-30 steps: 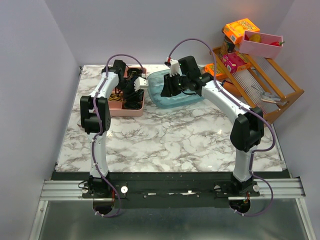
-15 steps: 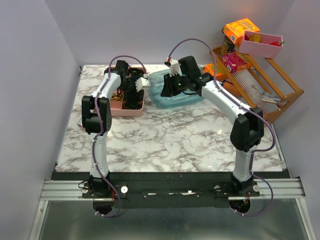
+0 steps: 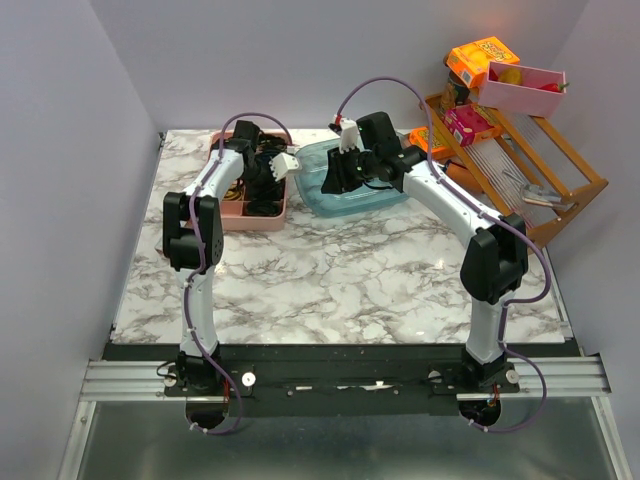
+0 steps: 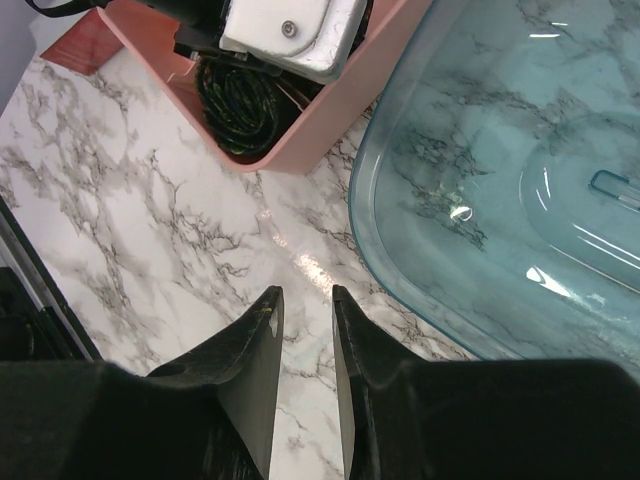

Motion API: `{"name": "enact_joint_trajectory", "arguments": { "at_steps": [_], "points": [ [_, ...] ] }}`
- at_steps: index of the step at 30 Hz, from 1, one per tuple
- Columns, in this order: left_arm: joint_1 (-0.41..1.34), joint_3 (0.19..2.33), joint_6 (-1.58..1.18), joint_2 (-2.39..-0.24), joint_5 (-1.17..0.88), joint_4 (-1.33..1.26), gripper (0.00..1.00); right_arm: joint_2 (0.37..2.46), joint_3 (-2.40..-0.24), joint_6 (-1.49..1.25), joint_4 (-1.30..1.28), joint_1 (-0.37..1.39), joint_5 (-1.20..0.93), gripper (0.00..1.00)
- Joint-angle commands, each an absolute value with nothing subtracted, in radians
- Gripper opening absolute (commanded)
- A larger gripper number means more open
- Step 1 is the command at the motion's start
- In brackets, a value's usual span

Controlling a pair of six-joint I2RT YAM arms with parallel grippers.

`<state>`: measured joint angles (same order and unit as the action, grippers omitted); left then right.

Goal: Roll the ties
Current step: Place the tie in the storage box.

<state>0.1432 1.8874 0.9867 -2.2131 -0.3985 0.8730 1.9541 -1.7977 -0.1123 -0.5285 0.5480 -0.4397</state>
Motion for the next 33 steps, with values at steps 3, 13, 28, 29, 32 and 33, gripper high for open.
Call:
{"name": "enact_joint_trajectory", "arguments": {
  "at_steps": [3, 13, 28, 29, 32, 33],
  "points": [
    [0.115, 1.842, 0.98, -2.209, -0.244, 0.799, 0.34, 1.97, -1.789, -0.113, -0.549, 0.545, -0.453, 0.34],
    [0.1, 1.833, 0.973, -2.14, -0.281, 0.799, 0.65, 1.973, -1.789, -0.114, -0.549, 0.545, -0.454, 0.34],
    [0.087, 1.867, 0.939, -2.06, -0.313, 0.801, 0.94, 1.977, -1.789, -0.115, -0.549, 0.545, -0.466, 0.34],
    [0.087, 1.868, 0.937, -2.054, -0.331, 0.799, 0.97, 1.979, -1.789, -0.114, -0.549, 0.545, -0.466, 0.34],
    [0.087, 1.871, 0.917, -2.04, -0.353, 0.778, 0.98, 1.977, -1.789, -0.114, -0.549, 0.545, -0.466, 0.34],
    [0.087, 1.868, 0.907, -2.034, -0.366, 0.758, 0.98, 1.977, -1.789, -0.115, -0.549, 0.545, -0.468, 0.34]
  ]
}}
